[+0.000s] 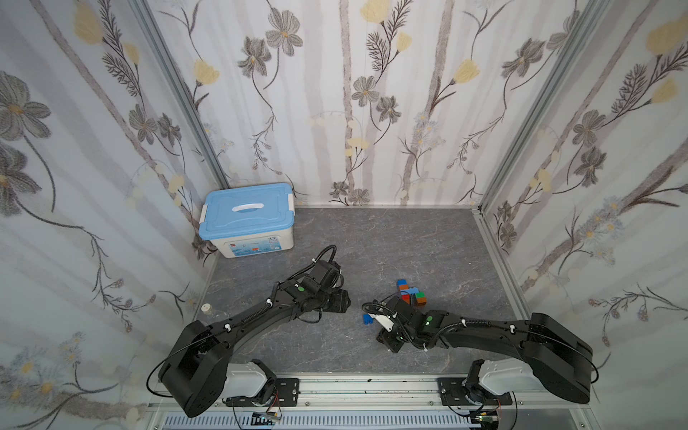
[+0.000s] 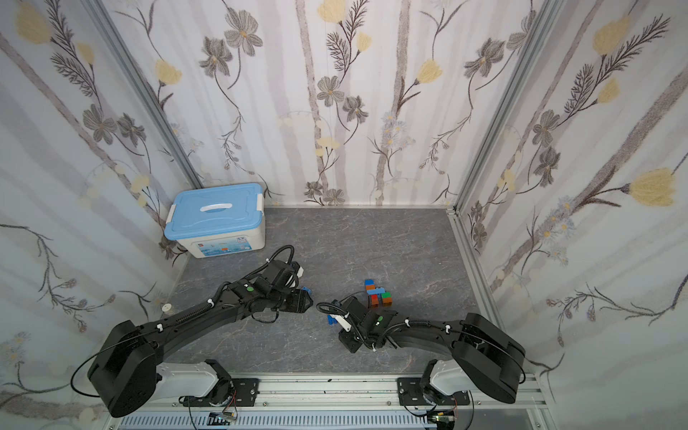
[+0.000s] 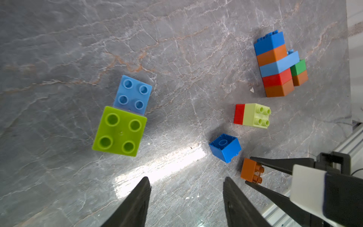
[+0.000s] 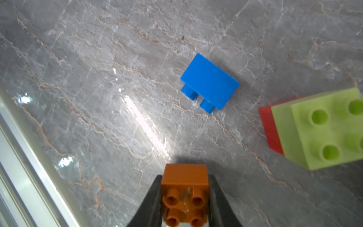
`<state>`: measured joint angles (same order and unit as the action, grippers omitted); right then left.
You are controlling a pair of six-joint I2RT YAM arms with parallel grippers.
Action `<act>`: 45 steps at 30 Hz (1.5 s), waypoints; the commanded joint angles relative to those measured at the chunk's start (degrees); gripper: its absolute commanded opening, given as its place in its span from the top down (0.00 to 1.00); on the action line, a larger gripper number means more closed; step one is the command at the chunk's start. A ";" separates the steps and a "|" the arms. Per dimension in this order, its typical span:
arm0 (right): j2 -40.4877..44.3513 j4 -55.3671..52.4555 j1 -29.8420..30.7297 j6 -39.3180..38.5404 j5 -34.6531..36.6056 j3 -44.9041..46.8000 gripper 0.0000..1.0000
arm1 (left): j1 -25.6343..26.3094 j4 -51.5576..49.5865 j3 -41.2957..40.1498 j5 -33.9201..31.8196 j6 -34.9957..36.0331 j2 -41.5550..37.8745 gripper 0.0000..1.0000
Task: Assemble the letter h with lego
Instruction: Place the lego brick at the center of the board, then adjust the lego brick at the center of the board.
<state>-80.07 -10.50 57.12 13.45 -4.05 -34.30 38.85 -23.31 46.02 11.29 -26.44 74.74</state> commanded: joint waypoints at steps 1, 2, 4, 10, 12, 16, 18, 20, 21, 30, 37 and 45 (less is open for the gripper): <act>-2.44 -5.40 0.27 3.02 2.33 -1.04 0.60 | -0.74 -3.75 0.56 -4.95 -1.22 -1.95 0.36; -2.12 -5.55 0.32 3.55 2.79 -1.31 0.56 | -0.98 -4.33 0.48 -5.19 -1.61 -2.37 0.36; -0.25 -5.24 0.16 5.11 3.58 -1.12 0.49 | -1.65 -5.09 0.16 -5.28 -1.95 -4.85 0.34; 3.08 -0.72 -0.25 10.03 5.11 -1.48 0.41 | -3.22 -6.40 -1.09 -5.58 -2.60 -9.35 0.33; 1.60 1.63 -0.25 11.79 5.72 -1.86 0.40 | -3.42 -6.43 -1.45 -5.49 -2.83 -10.43 0.33; -1.24 4.53 -0.07 14.48 7.59 -3.05 0.38 | -3.92 -7.35 -1.63 -5.23 -2.66 -11.58 0.33; -2.28 5.57 0.18 15.14 7.97 -3.57 0.36 | -4.05 -7.72 -1.77 -5.13 -2.71 -11.89 0.33; -3.44 6.00 0.49 15.50 8.38 -4.42 0.34 | -3.99 -7.92 -1.98 -5.11 -2.59 -12.28 0.33; -4.13 6.51 0.81 15.84 8.54 -4.88 0.35 | -4.05 -7.96 -2.07 -5.17 -2.61 -12.49 0.33; -8.53 7.43 1.38 18.15 11.91 -7.41 0.38 | -4.28 -7.72 -3.10 -4.92 -2.88 -13.70 0.33; -10.23 7.08 2.24 18.37 13.69 -8.75 0.45 | -4.27 -7.64 -3.32 -4.64 -3.00 -13.93 0.34; -11.14 5.56 2.61 19.32 15.88 -10.21 0.60 | -4.28 -7.28 -3.87 -4.10 -3.16 -13.90 0.34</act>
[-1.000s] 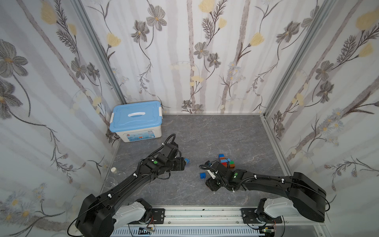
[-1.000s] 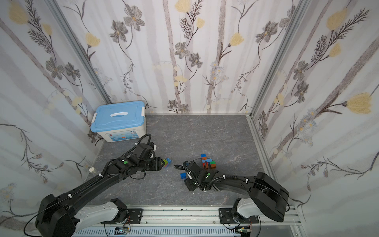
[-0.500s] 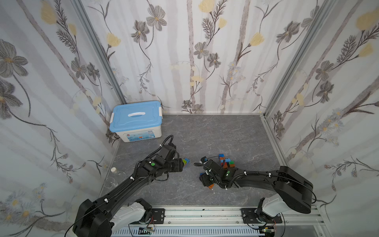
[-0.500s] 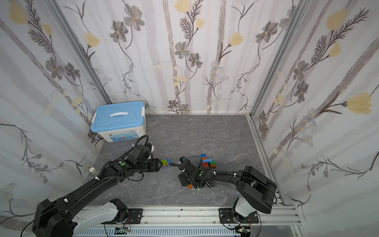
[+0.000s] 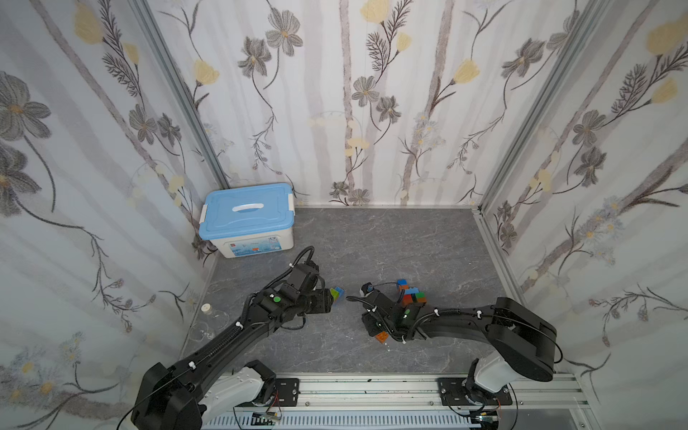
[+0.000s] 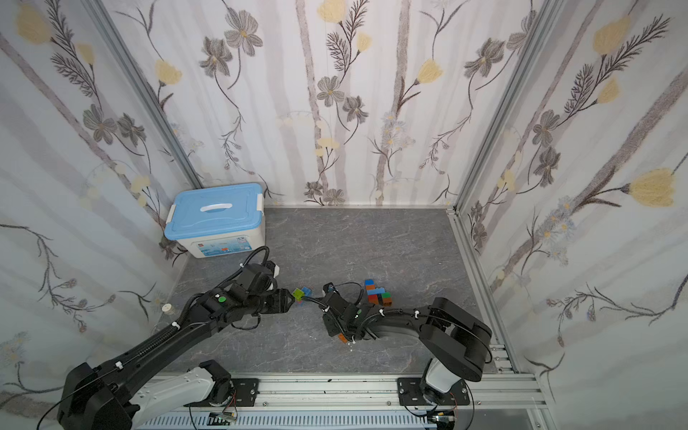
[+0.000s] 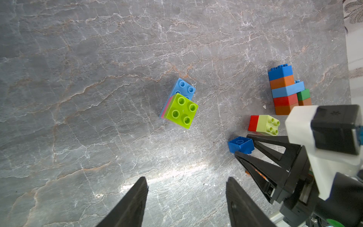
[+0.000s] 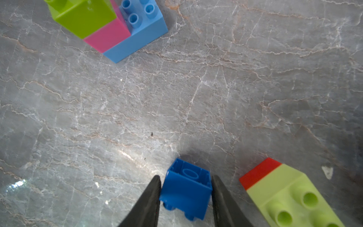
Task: Assemble the letter h with lego
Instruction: Adjust the lego brick at the center of the board.
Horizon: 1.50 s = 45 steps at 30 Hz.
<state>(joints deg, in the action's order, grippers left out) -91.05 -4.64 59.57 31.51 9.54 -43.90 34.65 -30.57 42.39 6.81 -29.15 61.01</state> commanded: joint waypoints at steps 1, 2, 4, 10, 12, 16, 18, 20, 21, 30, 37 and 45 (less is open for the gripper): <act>-0.17 -0.88 0.15 1.18 2.31 -0.94 0.61 | -0.11 0.02 -0.34 0.33 -0.41 -0.19 0.34; -0.16 -1.65 0.21 1.06 2.32 -1.24 0.62 | -0.07 0.06 -0.38 0.48 -0.39 -0.19 0.34; -0.17 -3.81 0.20 0.58 2.06 -1.95 0.65 | 0.02 0.05 -0.47 0.57 -0.48 -0.13 0.34; 3.22 -20.95 0.23 -6.16 -4.76 -8.20 0.69 | -0.37 -0.81 -0.35 1.09 -0.99 -0.97 0.34; 2.71 -29.92 0.28 -8.15 -11.14 -12.81 0.68 | -1.59 -1.49 -0.33 2.53 -1.54 -1.04 0.34; -0.15 -40.50 1.09 -6.33 -21.10 -17.81 0.70 | -4.12 -2.21 -0.49 3.27 -2.14 -2.13 0.34; -2.89 -43.60 1.65 -5.85 -23.73 -19.62 0.70 | -5.56 -2.55 -0.39 3.37 -2.43 -3.30 0.35; -4.67 -45.34 1.64 -5.80 -24.45 -21.04 0.69 | -7.03 -2.81 -0.46 3.37 -2.59 -4.50 0.35; -5.90 -45.82 1.61 -6.10 -24.44 -21.83 0.69 | -7.83 -2.77 -0.48 3.51 -2.72 -4.96 0.36; -17.03 -42.51 0.16 -6.27 -20.28 -27.05 0.66 | -12.33 -2.19 -0.80 5.23 -3.45 -5.50 0.35; -20.22 -41.08 -0.12 -5.84 -18.41 -29.35 0.59 | -14.33 -1.30 -1.76 6.02 -4.12 -6.68 0.35; -13.55 -41.75 0.79 -3.31 -15.53 -26.94 0.49 | -14.44 -0.72 -2.83 5.78 -4.43 -7.59 0.35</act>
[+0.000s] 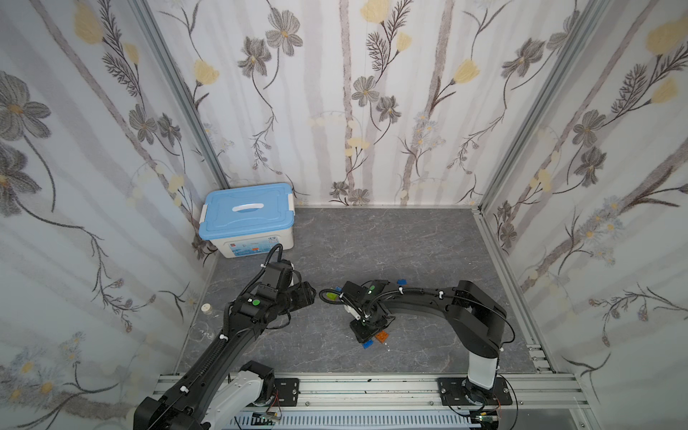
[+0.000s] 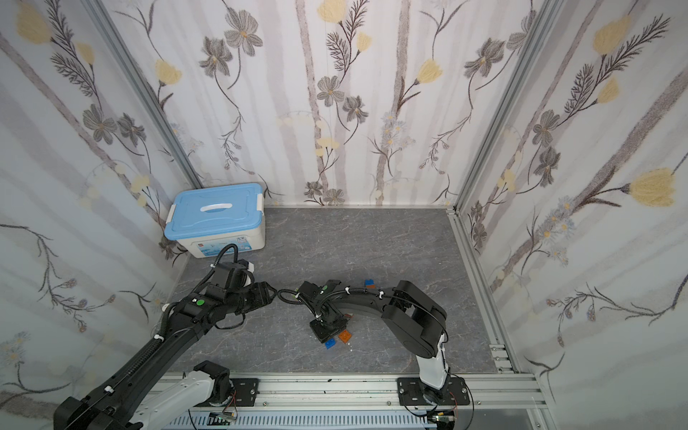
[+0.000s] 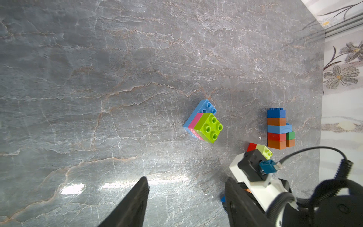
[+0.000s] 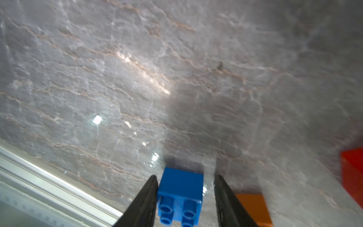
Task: Assemble the letter h with lego
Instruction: Pick up the lego brick from the center of the board.
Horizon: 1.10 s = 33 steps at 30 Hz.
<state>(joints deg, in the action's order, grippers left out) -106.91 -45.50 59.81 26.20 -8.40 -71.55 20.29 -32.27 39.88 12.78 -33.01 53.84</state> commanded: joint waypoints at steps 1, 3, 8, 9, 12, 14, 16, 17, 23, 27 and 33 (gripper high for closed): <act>3.34 -0.76 0.82 2.62 2.72 1.48 0.48 | -0.08 0.99 -0.34 -0.30 -0.69 -0.65 0.35; 4.82 0.47 1.62 3.65 3.12 3.12 0.46 | -0.04 1.00 -0.58 -0.34 -0.65 -0.82 0.35; 4.63 3.20 2.92 5.50 5.20 4.86 0.45 | -0.08 1.37 -1.29 -0.22 -0.91 -1.01 0.35; 4.55 3.53 3.03 5.71 6.06 5.01 0.45 | -0.08 1.34 -1.44 -0.29 -1.00 -1.21 0.35; 4.45 4.75 3.20 6.01 7.04 5.66 0.46 | -0.08 1.29 -2.12 -0.38 -1.26 -2.03 0.35; 4.17 5.47 3.20 6.30 7.14 5.89 0.48 | -0.10 1.08 -2.45 -0.74 -1.38 -2.67 0.35; 3.75 5.88 3.27 6.61 6.87 5.90 0.50 | -0.09 1.14 -2.70 -0.75 -1.52 -3.10 0.35; 3.53 5.88 3.43 6.78 6.90 5.83 0.51 | -0.09 1.01 -2.76 -0.65 -1.53 -3.07 0.35; 3.82 6.08 4.30 7.92 8.10 6.16 0.59 | -0.13 1.11 -2.94 -0.59 -1.53 -3.12 0.35; 4.20 5.29 4.64 8.23 8.52 6.40 0.63 | -0.08 1.16 -2.93 -0.56 -1.44 -2.95 0.35; 8.53 2.80 4.63 7.09 9.37 6.86 0.73 | -0.04 1.44 -3.48 -0.76 -1.61 -2.94 0.35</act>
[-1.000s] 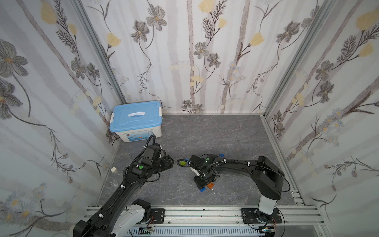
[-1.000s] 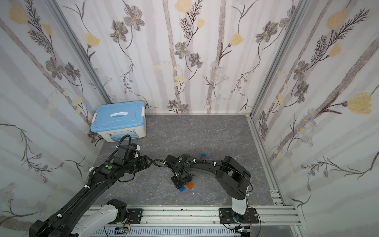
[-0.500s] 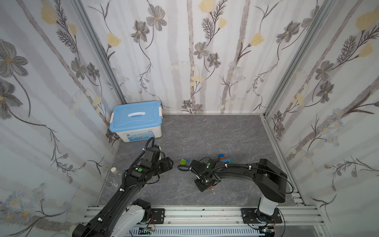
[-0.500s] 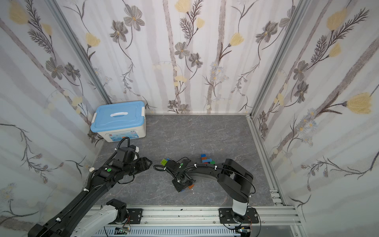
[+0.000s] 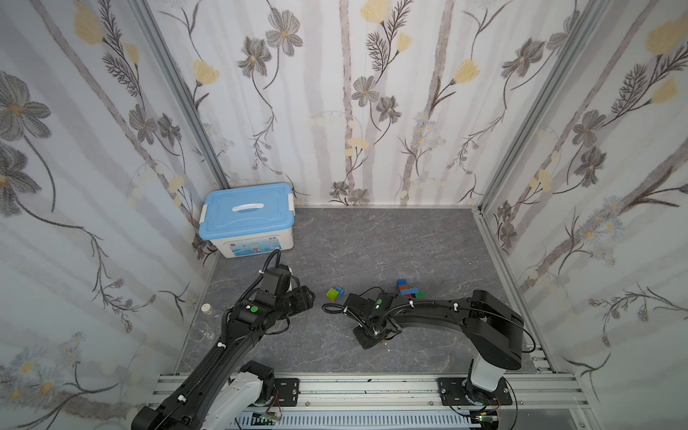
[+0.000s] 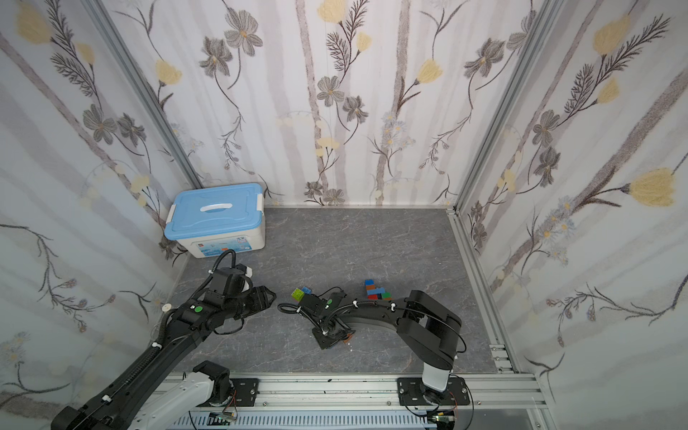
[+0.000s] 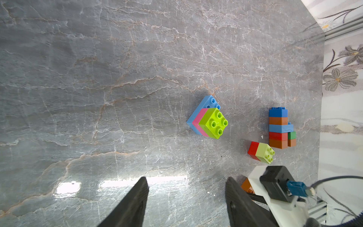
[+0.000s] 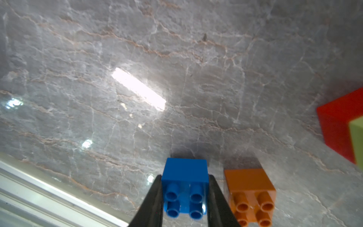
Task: Assemble the letter h with lego
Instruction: Pick up the lego brick from the center of the board, then assemble the lego brick with the lego brick.
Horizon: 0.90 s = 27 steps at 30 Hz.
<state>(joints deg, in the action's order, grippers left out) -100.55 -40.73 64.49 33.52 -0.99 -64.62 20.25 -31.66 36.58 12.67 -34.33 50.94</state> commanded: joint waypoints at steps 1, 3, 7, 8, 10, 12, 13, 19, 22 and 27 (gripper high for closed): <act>3.41 -2.80 -0.07 -0.83 2.42 -0.07 0.74 | -0.04 0.82 -0.19 -0.76 -0.30 -0.03 0.35; 5.88 -4.54 -0.96 -2.46 2.41 0.08 0.74 | -0.10 0.87 -0.25 -1.06 -0.39 0.09 0.35; 8.54 -7.25 -3.25 -7.88 1.33 2.19 0.73 | -0.03 1.12 -0.16 -0.76 -0.24 0.31 0.35; 10.47 -7.34 -4.05 -9.08 0.84 2.89 0.73 | -0.04 1.11 -0.11 -0.65 -0.17 0.52 0.35; 10.74 -7.04 -5.10 -10.36 -0.15 3.67 0.73 | -0.04 1.23 0.03 -0.58 -0.03 0.66 0.35; 10.51 -6.59 -5.89 -11.15 -0.74 3.97 0.73 | 0.01 1.18 -0.11 -0.54 0.01 0.66 0.35; 10.25 -6.39 -6.13 -11.58 -0.87 3.98 0.73 | -0.04 1.13 -0.09 -0.54 0.00 0.65 0.35; 9.43 -5.78 -6.50 -13.22 -1.75 4.27 0.73 | -0.04 1.07 -0.54 -0.53 0.05 0.39 0.35; 9.67 -5.03 -6.65 -13.89 -1.48 5.25 0.72 | -0.04 1.35 -0.91 -0.51 -0.06 0.38 0.35; 10.11 -3.21 -6.99 -14.01 -0.82 6.70 0.72 | -0.04 1.57 -1.02 -0.36 -0.09 0.48 0.35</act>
<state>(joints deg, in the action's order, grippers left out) -90.80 -45.17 57.63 19.99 -1.76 -58.39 20.25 -31.40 35.57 12.29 -34.46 51.40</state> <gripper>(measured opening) 0.315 0.652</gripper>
